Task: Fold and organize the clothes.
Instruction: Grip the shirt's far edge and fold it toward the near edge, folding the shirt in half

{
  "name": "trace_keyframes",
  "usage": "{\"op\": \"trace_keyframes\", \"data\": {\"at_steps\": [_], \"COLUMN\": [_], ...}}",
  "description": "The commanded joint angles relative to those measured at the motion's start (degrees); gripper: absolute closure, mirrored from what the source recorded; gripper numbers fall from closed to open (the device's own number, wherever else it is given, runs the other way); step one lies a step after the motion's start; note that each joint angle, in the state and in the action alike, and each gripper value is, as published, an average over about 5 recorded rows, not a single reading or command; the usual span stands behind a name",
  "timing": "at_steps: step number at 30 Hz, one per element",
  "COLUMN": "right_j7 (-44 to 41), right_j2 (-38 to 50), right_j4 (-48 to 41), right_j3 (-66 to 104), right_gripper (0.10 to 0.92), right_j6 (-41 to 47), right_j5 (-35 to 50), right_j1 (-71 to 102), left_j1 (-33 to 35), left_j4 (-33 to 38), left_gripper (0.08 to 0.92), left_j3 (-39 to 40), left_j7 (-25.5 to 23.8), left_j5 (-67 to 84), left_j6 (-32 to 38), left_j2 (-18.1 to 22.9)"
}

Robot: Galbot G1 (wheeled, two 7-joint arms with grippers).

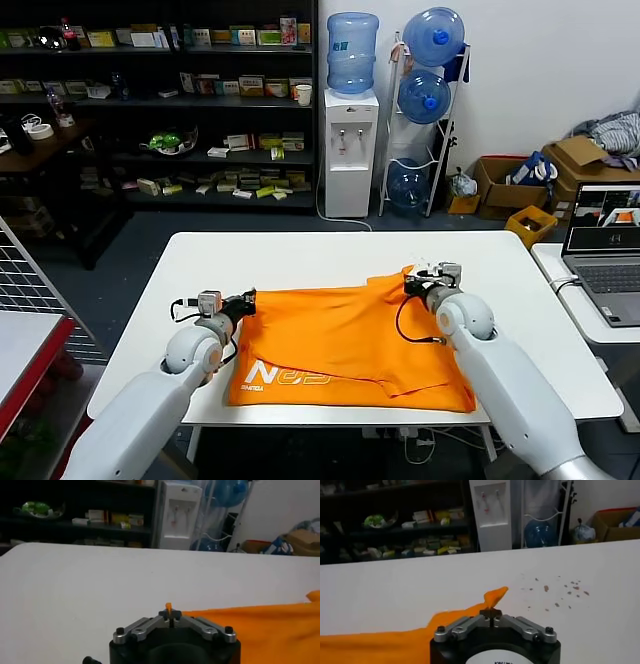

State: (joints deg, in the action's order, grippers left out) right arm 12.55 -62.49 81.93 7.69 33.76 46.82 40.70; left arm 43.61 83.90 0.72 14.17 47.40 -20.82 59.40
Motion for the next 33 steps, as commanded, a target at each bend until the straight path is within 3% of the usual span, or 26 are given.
{"op": "trace_keyframes", "data": {"at_steps": [1, 10, 18, 33], "right_j7": [1.70, 3.65, 5.31, 5.90], "right_j2": [4.25, 7.57, 8.62, 9.01], "right_j4": [15.07, 25.16, 30.87, 33.70], "right_j3": [3.60, 7.96, 11.27, 13.95], "right_gripper": [0.901, 0.901, 0.901, 0.901], "right_j6": [0.90, 1.70, 2.56, 3.10], "right_j5": [2.16, 2.77, 3.41, 3.55], "right_j1": [11.22, 20.61, 26.65, 31.98], "left_j1": [9.31, 16.16, 17.82, 19.08], "left_j4": [13.60, 20.49, 21.45, 22.03], "left_gripper": [0.901, 0.901, 0.901, 0.901], "left_j3": [-3.25, -4.44, -4.41, -4.55], "left_j7": [0.85, 1.09, 1.42, 2.49], "left_j5": [-1.37, -1.94, -2.53, -3.27], "left_j6": [0.33, 0.66, 0.96, 1.21], "left_j2": [-3.08, -5.36, -5.31, -5.50]}}
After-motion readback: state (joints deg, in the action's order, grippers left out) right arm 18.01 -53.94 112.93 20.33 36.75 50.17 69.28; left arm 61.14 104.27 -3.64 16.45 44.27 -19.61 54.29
